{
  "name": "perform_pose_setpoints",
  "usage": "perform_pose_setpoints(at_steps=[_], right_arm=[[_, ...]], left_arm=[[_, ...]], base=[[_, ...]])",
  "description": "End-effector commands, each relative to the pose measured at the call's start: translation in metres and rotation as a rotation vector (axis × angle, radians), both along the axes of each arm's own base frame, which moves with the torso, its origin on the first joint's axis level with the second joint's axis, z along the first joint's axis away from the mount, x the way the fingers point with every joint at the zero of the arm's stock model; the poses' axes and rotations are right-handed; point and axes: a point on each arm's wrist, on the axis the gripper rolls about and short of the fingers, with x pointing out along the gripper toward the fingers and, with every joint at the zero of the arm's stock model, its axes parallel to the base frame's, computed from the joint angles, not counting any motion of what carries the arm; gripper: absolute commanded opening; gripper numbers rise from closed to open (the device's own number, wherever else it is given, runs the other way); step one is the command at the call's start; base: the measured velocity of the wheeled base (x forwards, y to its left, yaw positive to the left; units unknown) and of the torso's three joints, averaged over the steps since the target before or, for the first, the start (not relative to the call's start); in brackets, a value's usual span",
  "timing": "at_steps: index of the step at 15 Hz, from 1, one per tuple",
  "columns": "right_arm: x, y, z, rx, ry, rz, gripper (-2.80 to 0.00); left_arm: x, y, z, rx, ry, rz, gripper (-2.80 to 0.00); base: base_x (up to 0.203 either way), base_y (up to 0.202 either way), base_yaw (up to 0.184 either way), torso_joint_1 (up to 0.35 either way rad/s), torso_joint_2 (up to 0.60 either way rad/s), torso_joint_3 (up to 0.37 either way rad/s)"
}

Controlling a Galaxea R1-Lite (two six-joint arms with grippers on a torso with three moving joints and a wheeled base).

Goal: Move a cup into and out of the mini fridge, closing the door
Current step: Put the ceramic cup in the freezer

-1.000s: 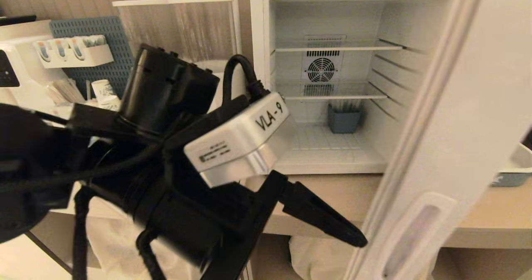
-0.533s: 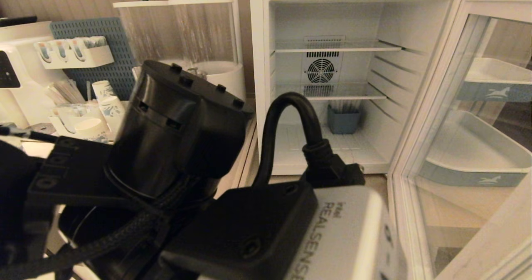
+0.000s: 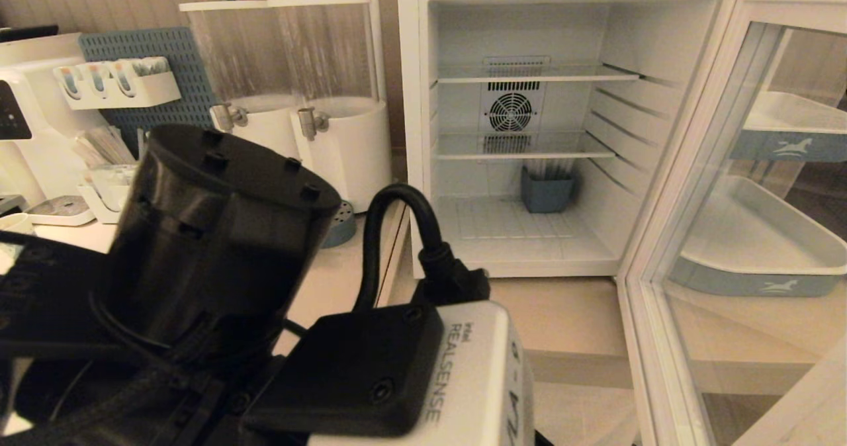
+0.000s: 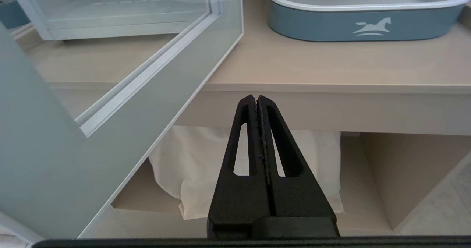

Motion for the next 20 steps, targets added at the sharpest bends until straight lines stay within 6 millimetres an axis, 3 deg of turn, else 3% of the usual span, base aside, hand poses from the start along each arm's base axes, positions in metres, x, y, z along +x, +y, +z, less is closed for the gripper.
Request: perform_pose_setpoints(at_steps=[1, 3, 6, 7, 10, 11, 14, 20], right_arm=[[0.000, 0.000, 0.000, 0.000, 0.002, 0.000, -2.80], [0.000, 0.000, 0.000, 0.000, 0.001, 0.000, -2.80], [0.000, 0.000, 0.000, 0.000, 0.000, 0.000, -2.80], [0.000, 0.000, 0.000, 0.000, 0.000, 0.000, -2.80], [0.000, 0.000, 0.000, 0.000, 0.001, 0.000, -2.80], [0.000, 0.000, 0.000, 0.000, 0.000, 0.000, -2.80], [0.000, 0.000, 0.000, 0.000, 0.000, 0.000, -2.80], [0.000, 0.000, 0.000, 0.000, 0.000, 0.000, -2.80]], left_arm=[[0.001, 0.012, 0.002, 0.017, -0.033, 0.113, 0.00], [0.001, 0.020, 0.008, 0.028, -0.042, 0.236, 0.00], [0.003, 0.038, 0.025, 0.024, -0.086, 0.603, 0.00], [0.011, 0.044, 0.026, 0.022, -0.092, 0.700, 0.00], [0.060, 0.064, 0.019, 0.005, -0.193, 1.179, 0.00], [0.077, 0.070, 0.015, -0.039, -0.232, 1.298, -2.80], [0.107, 0.091, 0.008, -0.068, -0.285, 1.492, -2.80], [0.119, 0.134, 0.029, -0.133, -0.331, 1.680, -2.80]], base=[[0.000, 0.000, 0.000, 0.000, 0.00, 0.000], [0.000, 0.000, 0.000, 0.000, 0.00, 0.000], [0.000, 0.000, 0.000, 0.000, 0.00, 0.000], [0.000, 0.000, 0.000, 0.000, 0.00, 0.000], [0.000, 0.000, 0.000, 0.000, 0.00, 0.000], [0.000, 0.000, 0.000, 0.000, 0.00, 0.000], [0.000, 0.000, 0.000, 0.000, 0.00, 0.000], [0.000, 0.000, 0.000, 0.000, 0.00, 0.000]])
